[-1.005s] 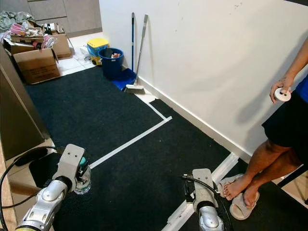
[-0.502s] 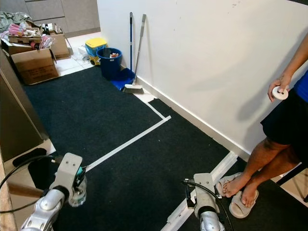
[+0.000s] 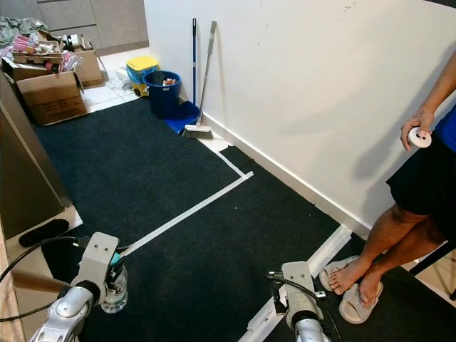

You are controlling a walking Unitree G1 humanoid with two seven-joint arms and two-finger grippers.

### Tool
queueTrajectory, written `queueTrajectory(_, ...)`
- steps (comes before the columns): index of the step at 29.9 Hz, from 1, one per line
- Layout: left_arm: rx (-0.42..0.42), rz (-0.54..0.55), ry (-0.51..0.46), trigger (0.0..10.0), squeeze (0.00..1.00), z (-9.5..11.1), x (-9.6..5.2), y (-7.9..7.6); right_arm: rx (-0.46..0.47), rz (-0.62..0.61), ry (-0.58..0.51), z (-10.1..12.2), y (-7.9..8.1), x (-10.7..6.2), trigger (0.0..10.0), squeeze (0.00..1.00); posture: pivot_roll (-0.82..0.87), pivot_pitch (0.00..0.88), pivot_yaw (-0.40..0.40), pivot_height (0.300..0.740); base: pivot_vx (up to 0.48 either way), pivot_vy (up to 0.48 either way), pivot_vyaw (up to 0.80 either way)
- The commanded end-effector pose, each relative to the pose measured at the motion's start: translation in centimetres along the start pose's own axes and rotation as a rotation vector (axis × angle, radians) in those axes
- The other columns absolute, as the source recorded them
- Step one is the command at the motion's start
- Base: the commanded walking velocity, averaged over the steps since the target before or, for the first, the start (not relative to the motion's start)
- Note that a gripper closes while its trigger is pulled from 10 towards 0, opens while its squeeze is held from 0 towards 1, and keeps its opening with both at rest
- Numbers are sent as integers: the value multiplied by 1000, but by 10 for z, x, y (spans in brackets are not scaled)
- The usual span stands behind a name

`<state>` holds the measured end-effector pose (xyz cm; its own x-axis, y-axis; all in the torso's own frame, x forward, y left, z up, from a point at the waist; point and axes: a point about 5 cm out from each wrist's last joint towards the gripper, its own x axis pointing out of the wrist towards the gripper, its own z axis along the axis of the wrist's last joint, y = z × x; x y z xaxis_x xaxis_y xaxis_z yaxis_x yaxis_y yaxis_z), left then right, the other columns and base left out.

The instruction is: Restocking fridge

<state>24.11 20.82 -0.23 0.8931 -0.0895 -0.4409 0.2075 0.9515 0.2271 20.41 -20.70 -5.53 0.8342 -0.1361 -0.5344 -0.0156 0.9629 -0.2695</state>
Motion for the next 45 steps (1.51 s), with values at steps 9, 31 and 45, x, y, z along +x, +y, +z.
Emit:
queueTrajectory(9, -180, 19, 59, 10000, 0, -15, -2, -12, -38, -51, -57, 7, -9, 1, 10000, 0, 34, 0, -76, 740, 0, 0, 0)
queueTrajectory(31, -115, -26, 5, 10000, 0, -6, 0, -19, -12, -19, -67, 8, -6, 0, 10000, 0, 27, 0, -84, 740, 0, 0, 0)
queueTrajectory(45, -85, -35, -9, 10000, 0, -2, 2, -19, -16, -14, -61, 7, -4, 1, 10000, 0, 28, 0, -79, 740, 0, 0, 0)
